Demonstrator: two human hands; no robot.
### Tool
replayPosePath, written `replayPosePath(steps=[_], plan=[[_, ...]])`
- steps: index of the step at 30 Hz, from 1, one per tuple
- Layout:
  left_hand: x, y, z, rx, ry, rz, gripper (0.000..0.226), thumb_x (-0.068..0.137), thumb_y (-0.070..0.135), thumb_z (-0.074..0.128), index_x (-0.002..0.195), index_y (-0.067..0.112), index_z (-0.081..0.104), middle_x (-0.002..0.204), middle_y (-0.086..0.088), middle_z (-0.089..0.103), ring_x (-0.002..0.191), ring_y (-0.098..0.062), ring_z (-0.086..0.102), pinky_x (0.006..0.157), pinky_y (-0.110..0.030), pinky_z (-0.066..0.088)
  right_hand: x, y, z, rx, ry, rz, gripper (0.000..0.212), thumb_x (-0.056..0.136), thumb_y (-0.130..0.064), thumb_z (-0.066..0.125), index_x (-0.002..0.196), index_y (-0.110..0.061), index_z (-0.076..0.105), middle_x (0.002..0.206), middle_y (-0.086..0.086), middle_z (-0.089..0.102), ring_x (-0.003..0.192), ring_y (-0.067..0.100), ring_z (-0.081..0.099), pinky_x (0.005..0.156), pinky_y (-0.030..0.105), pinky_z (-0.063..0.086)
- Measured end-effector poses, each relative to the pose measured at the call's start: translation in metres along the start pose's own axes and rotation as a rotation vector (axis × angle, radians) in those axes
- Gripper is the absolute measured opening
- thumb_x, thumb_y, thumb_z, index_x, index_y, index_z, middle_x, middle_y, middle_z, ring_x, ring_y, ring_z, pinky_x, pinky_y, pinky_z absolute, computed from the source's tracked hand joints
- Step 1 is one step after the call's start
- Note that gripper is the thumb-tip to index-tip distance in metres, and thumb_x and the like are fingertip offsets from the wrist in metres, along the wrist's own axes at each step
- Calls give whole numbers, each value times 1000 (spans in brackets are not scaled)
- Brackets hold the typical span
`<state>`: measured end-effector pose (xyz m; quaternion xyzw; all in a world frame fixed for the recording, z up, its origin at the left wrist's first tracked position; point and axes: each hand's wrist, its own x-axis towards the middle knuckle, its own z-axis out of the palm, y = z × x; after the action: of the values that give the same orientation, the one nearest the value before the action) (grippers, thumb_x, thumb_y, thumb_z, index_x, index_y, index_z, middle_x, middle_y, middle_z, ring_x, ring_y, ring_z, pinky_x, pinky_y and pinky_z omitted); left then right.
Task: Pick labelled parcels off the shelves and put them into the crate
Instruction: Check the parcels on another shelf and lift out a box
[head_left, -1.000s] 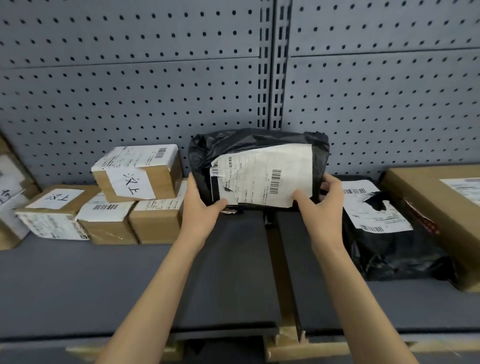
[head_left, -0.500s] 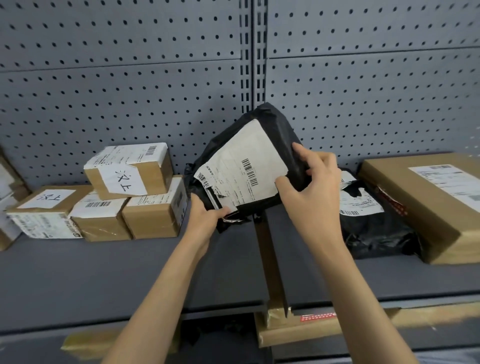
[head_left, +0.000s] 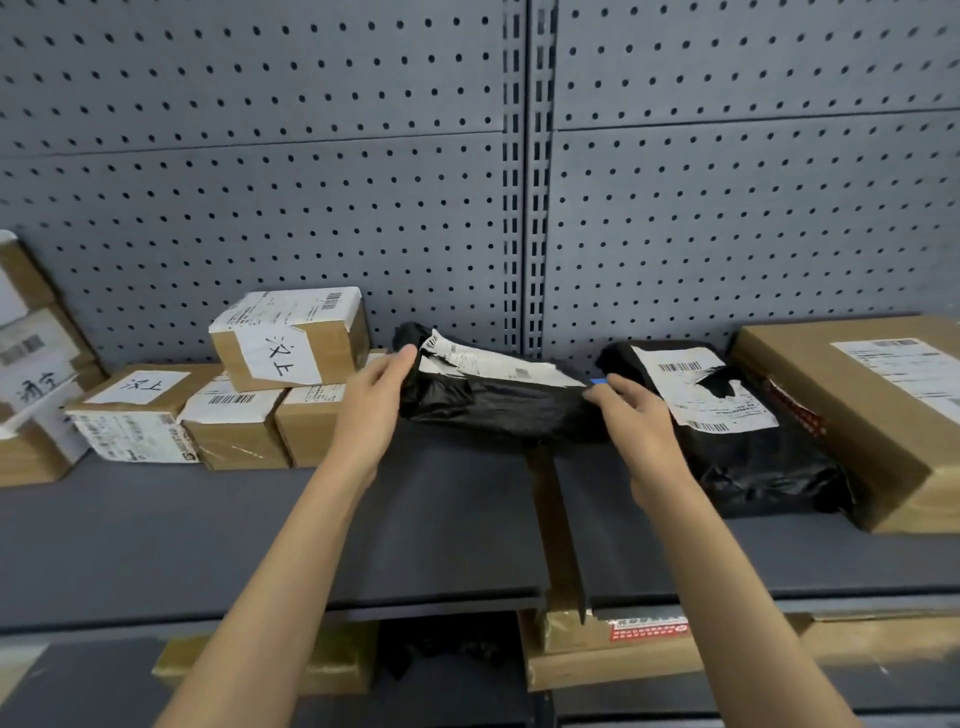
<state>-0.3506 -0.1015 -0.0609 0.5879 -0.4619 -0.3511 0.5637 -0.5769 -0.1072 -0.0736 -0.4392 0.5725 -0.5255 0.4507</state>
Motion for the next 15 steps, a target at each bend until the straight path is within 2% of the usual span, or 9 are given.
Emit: replayPosePath(steps=[1, 2, 4, 5, 6, 8, 9, 12, 15], plan=[[3, -2, 1, 52, 7, 21, 21, 91, 34, 54, 104, 23, 65, 104, 14, 65, 94, 4, 57, 76, -12, 42, 2, 7, 3, -6, -13, 10, 53, 89, -19, 58, 139, -9, 45, 130, 0, 55, 108, 9, 48, 91, 22, 34], [6, -6, 1, 99, 5, 19, 25, 93, 23, 52, 115, 17, 61, 108, 13, 63, 95, 4, 56, 75, -9, 41, 3, 12, 6, -13, -30, 14, 49, 90, -16, 57, 136, -8, 47, 121, -6, 58, 106, 8, 52, 89, 20, 36], [6, -16, 3, 180, -41, -52, 39, 95, 14, 48, 134, 10, 48, 132, 2, 53, 118, -11, 50, 97, -18, 38, 3, 21, 9, -43, -94, -7, 36, 90, -10, 53, 127, -11, 55, 101, -17, 60, 97, 6, 58, 79, 13, 41], [4, -20, 4, 214, -66, -96, 44, 96, 15, 47, 139, 10, 41, 142, -3, 44, 128, -18, 42, 105, -26, 34, 3, 25, 10, -65, -134, -20, 33, 91, -9, 52, 122, -14, 58, 100, -17, 63, 101, 9, 60, 76, 13, 42], [0, -23, 6, 244, -83, -131, 48, 96, 17, 47, 143, 12, 34, 148, -4, 36, 134, -20, 35, 107, -30, 29, 3, 28, 10, -89, -168, -22, 33, 91, -9, 51, 123, -16, 57, 109, -11, 65, 109, 12, 59, 81, 17, 44], [-8, -27, 12, 344, -81, -116, 59, 96, 20, 47, 148, 13, 20, 155, -3, 20, 142, -19, 20, 111, -32, 20, 3, 28, 8, -122, -202, -24, 48, 91, -12, 53, 138, -16, 45, 136, -2, 53, 126, 15, 48, 100, 27, 41], [-12, -25, 18, 427, -66, -64, 63, 96, 21, 48, 149, 13, 14, 157, -4, 14, 144, -19, 12, 113, -34, 14, 2, 25, 5, -149, -182, -53, 53, 91, -14, 54, 142, -16, 40, 143, -1, 46, 131, 14, 43, 104, 28, 37], [-25, -12, 42, 617, -30, 178, 66, 96, 25, 46, 150, 15, 8, 158, -4, 1, 145, -18, -6, 115, -36, 2, -5, 8, -17, -288, 21, -312, 44, 89, -16, 56, 133, -17, 50, 135, 1, 51, 119, 15, 50, 92, 22, 37], [-38, 2, 81, 565, -148, 299, 64, 96, 34, 46, 149, 20, 13, 158, -1, 9, 145, -15, 2, 113, -31, 7, -6, -10, -59, -415, 249, -420, 39, 88, -16, 55, 126, -16, 56, 130, 8, 53, 116, 26, 50, 94, 31, 40]])
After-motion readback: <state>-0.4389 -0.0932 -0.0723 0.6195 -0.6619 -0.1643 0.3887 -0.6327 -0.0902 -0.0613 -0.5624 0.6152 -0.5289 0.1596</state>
